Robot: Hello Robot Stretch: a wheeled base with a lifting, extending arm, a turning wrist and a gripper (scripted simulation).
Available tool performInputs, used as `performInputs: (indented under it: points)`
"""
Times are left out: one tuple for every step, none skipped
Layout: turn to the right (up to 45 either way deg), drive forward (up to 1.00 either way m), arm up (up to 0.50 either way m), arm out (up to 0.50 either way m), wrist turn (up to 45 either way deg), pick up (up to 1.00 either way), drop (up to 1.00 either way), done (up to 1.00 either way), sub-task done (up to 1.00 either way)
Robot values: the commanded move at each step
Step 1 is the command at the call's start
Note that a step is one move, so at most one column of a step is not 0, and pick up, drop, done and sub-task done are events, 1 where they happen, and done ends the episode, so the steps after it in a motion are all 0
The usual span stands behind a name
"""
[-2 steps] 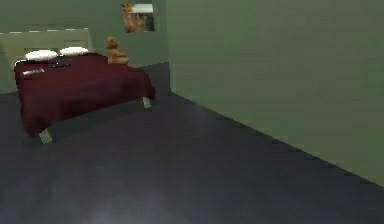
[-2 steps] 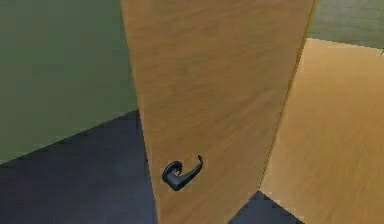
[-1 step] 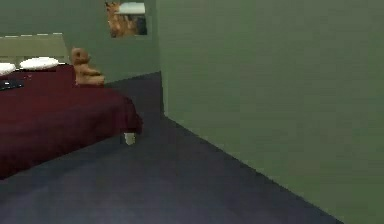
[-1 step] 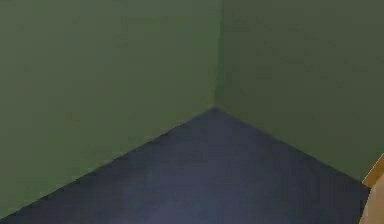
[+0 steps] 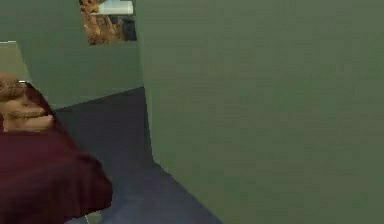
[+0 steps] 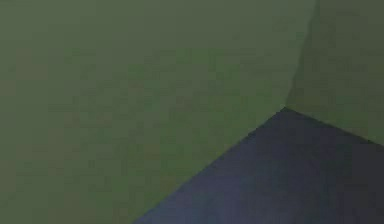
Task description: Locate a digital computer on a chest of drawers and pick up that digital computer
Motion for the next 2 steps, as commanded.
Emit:
performInputs:
  points:
    - [0.0, 0.85, 0.00, 0.00, 0.0, 0.00, 0.00, 0.00, 0.00]
    - [-21.0, 0.00, 0.00, 0.00, 0.0, 0.00, 0.00, 0.00, 0.00]
